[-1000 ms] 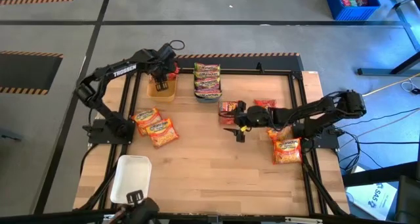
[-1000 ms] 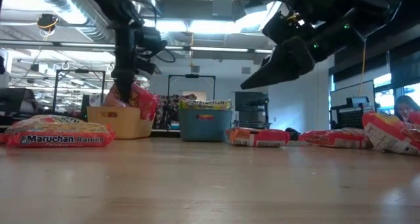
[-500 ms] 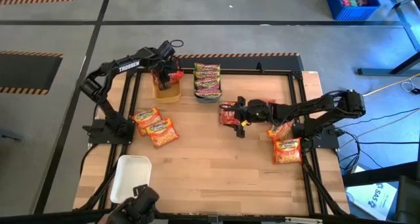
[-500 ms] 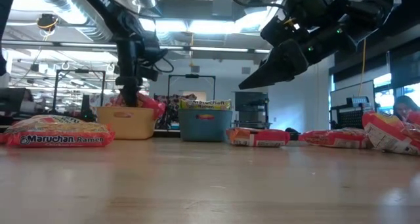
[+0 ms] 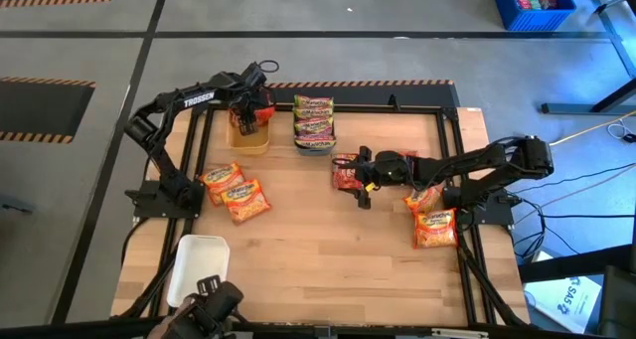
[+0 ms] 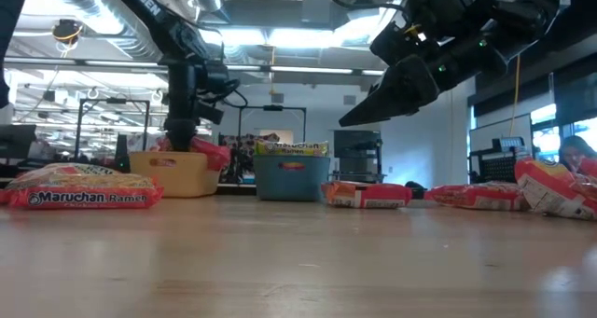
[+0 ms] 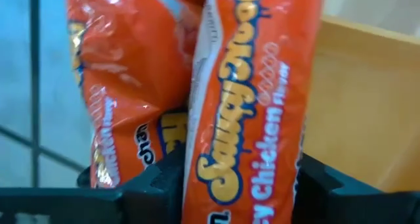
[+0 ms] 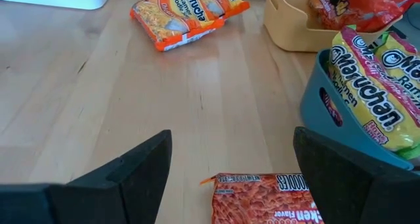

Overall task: Sort Maruchan noodles
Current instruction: Put the orange noodle pack into the yellow bin

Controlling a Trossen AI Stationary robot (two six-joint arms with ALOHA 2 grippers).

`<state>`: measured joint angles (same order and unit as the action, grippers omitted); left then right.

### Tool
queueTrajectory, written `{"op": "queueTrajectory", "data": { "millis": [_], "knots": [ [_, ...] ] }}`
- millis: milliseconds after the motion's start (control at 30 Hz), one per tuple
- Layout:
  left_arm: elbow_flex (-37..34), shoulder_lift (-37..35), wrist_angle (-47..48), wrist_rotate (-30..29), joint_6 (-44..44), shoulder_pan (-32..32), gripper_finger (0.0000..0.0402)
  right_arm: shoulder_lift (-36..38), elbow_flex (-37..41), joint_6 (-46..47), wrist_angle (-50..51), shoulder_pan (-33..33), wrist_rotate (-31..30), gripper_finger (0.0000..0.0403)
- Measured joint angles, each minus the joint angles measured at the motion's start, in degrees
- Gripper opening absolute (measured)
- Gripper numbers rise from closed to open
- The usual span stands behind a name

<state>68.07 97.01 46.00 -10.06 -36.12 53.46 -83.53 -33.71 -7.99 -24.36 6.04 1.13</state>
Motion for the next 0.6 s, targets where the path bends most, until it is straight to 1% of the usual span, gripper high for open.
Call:
{"op": "queueTrajectory", "data": {
  "millis": [133,267,433,500,600],
  "knots": [
    [0.0,-0.32,0.08,-3.19,1.51,-1.22,0.0195,0.0,0.0,0.01,0.0,0.0,0.02,0.0302],
    [0.0,-0.61,-0.02,-6.89,1.98,-3.29,0.0205,-0.02,0.0,0.02,-0.16,0.0,0.0,0.0302],
    [0.0,-0.61,-0.62,-6.73,4.12,-3.63,0.0206,-0.02,0.0,0.15,-0.28,0.0,0.01,0.0302],
    [0.0,-0.68,-0.8,-4.53,4.57,-3.59,0.0205,-0.02,0.0,0.17,-0.2,0.0,0.02,0.0302],
    [0.0,-0.76,-0.79,-4.41,4.29,-3.66,0.0205,-0.02,0.0,0.17,-0.01,0.0,0.01,0.0302]
  ]
}}
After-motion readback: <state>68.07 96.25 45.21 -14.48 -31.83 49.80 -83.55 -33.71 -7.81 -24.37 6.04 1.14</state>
